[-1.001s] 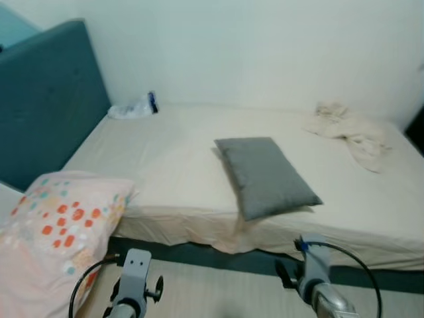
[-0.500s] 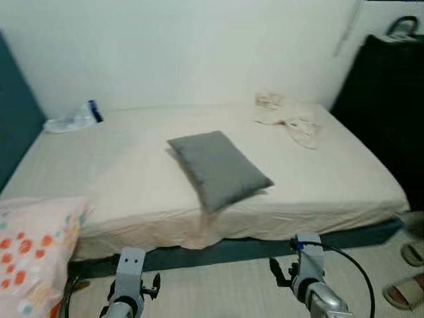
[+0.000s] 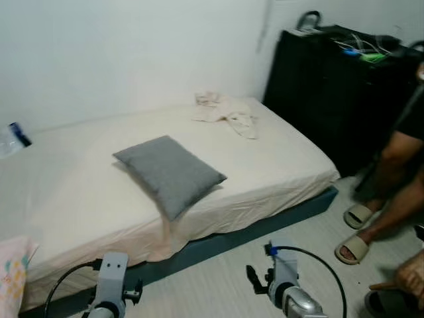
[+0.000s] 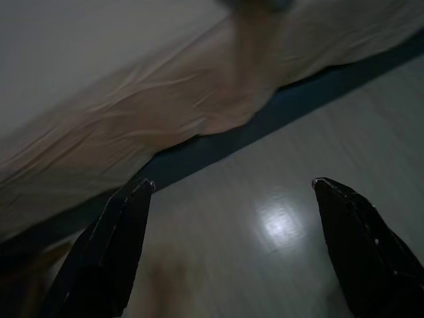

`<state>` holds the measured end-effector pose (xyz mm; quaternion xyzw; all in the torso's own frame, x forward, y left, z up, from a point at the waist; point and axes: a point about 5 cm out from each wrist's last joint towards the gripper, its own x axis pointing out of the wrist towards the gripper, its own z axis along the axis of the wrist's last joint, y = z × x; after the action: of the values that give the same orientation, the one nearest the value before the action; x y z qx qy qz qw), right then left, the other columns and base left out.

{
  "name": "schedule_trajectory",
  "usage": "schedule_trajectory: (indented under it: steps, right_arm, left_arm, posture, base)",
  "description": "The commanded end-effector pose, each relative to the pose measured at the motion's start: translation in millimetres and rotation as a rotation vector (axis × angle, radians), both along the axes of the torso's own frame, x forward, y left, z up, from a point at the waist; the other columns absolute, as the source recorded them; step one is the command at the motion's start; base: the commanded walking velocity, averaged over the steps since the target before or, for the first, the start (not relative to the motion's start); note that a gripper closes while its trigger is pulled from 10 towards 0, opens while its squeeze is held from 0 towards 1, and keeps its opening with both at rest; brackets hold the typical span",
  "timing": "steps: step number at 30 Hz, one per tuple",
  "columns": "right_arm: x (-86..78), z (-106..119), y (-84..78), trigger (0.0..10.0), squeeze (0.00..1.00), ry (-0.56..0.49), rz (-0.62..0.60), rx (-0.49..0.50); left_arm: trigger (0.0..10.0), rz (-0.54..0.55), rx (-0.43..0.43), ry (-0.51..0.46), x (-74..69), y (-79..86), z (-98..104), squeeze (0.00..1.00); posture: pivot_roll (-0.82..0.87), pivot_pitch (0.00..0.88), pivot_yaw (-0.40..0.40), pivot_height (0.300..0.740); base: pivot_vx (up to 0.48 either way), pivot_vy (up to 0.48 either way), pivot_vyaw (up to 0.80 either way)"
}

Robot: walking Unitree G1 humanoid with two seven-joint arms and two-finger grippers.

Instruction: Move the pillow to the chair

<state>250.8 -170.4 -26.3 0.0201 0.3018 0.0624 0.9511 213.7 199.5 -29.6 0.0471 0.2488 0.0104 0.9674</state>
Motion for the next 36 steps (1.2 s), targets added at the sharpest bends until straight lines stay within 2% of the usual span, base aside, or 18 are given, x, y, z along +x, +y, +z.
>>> schedule_trajectory:
  steps: [1, 5, 8, 10, 12, 17, 19, 20, 23, 26, 28, 31, 36]
  right_arm:
    - [-2.4, -3.5, 5.5, 10.0, 0.00, 0.013, 0.023, -0.008]
    - [0.2, -5.2, 19.1, 10.0, 0.00, 0.020, 0.078, -0.014]
    - [-0.1, -7.3, 21.1, 10.0, 0.00, 0.028, 0.084, -0.021]
    - [1.7, -7.2, 19.5, 10.0, 0.00, 0.031, 0.061, -0.012]
    - [5.4, -5.2, 12.3, 10.0, 0.00, 0.027, 0.038, -0.011]
    - [7.3, -4.3, -2.2, 10.0, 0.00, 0.027, 0.016, -0.024]
    - [4.8, -7.1, -8.2, 10.0, 0.00, 0.049, 0.003, -0.041]
    - [-1.3, -13.1, -15.2, 10.0, 0.00, 0.088, -0.026, -0.053]
    - [-12.6, -22.5, -20.3, 10.0, 0.00, 0.152, -0.055, -0.063]
    - [-28.0, -35.1, -9.8, 10.0, 0.00, 0.230, 0.078, -0.126]
    - [-32.8, -38.5, -7.7, 10.0, 0.00, 0.253, 0.120, -0.151]
    - [-34.7, -39.9, -5.1, 10.0, 0.00, 0.263, 0.130, -0.141]
    - [-40.8, -44.7, 6.0, 10.0, 0.00, 0.289, 0.241, -0.182]
  left_arm:
    - [10.0, -0.002, 0.010, 0.017, -5.0, 4.8, -2.8, 0.00]
    - [10.0, -0.001, 0.025, 0.031, -5.6, 10.5, -4.4, 0.00]
    - [10.0, -0.003, 0.028, 0.044, -3.9, 8.9, -6.8, 0.00]
    - [10.0, -0.014, 0.024, 0.045, 0.9, 4.5, -5.9, 0.00]
    - [10.0, -0.072, 0.015, 0.013, 13.7, -9.9, 0.1, 0.00]
    - [10.0, -0.114, 0.021, 0.038, 17.8, -22.5, -5.0, 0.00]
    - [10.0, -0.109, 0.023, 0.076, 14.5, -24.0, -11.5, 0.00]
    - [10.0, -0.098, 0.032, 0.144, 6.7, -23.6, -22.1, 0.00]
    - [10.0, -0.064, 0.030, 0.215, -4.3, -20.1, -32.4, 0.00]
    - [10.0, -0.012, 0.029, 0.265, -14.9, -15.8, -40.0, 0.00]
    - [10.0, 0.014, 0.016, 0.276, -18.5, -16.3, -42.3, 0.00]
    - [10.0, 0.020, -0.012, 0.273, -21.3, -20.6, -43.9, 0.00]
    - [10.0, 0.001, -0.015, 0.305, -29.4, -28.8, -49.9, 0.00]
  posture:
    - [0.02, 0.000, -0.010, 0.740]
    - [0.03, 0.000, -0.003, 0.740]
    - [0.03, 0.000, 0.003, 0.740]
    - [0.02, 0.000, 0.008, 0.740]
    - [0.02, 0.000, -0.003, 0.740]
    - [-0.02, 0.000, 0.002, 0.740]
    - [-0.02, 0.000, -0.003, 0.740]
    - [-0.03, 0.000, -0.013, 0.740]
    - [-0.02, 0.000, -0.029, 0.740]
    - [0.00, 0.000, -0.046, 0.740]
    - [0.02, 0.000, -0.055, 0.740]
    - [0.03, 0.000, -0.062, 0.740]
    - [0.03, 0.000, -0.044, 0.740]
  base:
    - [0.000, 0.000, -0.76]
    - [0.000, 0.000, -0.76]
    - [0.000, 0.000, -0.76]
    - [0.000, 0.000, -0.76]
    - [0.000, 0.000, -0.76]
    - [0.000, 0.000, -0.30]
    - [0.000, 0.000, 0.00]
    - [0.000, 0.000, 0.00]
    - [0.000, 0.000, 0.00]
    - [0.000, 0.000, 0.00]
    - [0.000, 0.000, 0.00]
    - [0.000, 0.000, 0.00]
    - [0.000, 0.000, 0.00]
